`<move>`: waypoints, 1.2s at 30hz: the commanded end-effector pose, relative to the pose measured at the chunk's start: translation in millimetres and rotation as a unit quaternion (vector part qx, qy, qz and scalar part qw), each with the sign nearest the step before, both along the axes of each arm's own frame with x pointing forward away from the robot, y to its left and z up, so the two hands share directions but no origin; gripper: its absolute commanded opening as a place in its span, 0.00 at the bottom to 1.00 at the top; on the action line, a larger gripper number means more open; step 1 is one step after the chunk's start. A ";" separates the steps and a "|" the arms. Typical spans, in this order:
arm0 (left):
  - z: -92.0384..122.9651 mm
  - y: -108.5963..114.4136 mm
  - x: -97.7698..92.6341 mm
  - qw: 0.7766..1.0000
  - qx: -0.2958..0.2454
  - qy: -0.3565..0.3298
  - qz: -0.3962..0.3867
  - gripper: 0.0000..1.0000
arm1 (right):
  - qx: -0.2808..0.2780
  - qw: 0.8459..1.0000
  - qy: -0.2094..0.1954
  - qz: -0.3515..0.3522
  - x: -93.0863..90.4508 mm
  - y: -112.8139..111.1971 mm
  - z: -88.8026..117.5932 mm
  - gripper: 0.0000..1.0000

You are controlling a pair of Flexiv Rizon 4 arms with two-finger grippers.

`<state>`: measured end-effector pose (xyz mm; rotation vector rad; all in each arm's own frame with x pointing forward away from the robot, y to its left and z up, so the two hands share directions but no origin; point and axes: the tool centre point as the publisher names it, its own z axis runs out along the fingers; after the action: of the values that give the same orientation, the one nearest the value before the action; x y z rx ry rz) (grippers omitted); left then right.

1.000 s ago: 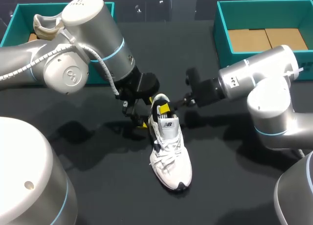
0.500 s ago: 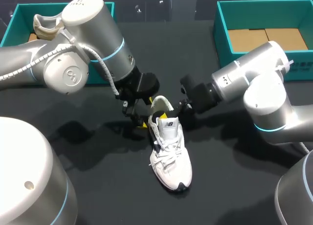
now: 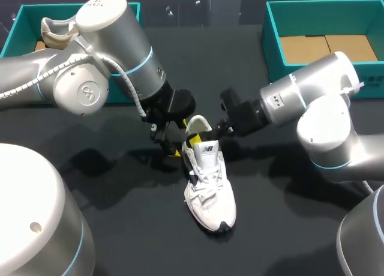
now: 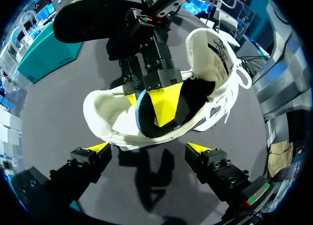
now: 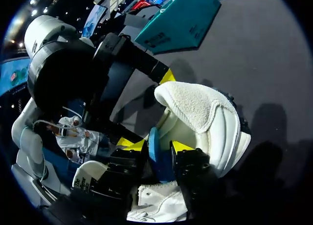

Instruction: Take the shoe out of the shoebox, open the shoe tongue, remove and reinsert the insole, then place the shoe into the shoebox

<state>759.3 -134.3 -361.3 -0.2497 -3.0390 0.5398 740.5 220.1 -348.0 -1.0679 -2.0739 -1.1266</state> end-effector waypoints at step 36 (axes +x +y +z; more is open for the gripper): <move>-0.6 -1.0 0.2 1.000 0.001 0.000 0.000 1.00 | -0.033 0.999 0.027 -0.011 -14.7 -2.2 -10.8 0.00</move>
<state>759.3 -134.3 -361.3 -0.2497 -3.0390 0.5398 734.3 220.4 -362.8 -1.1218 -2.0648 -1.0109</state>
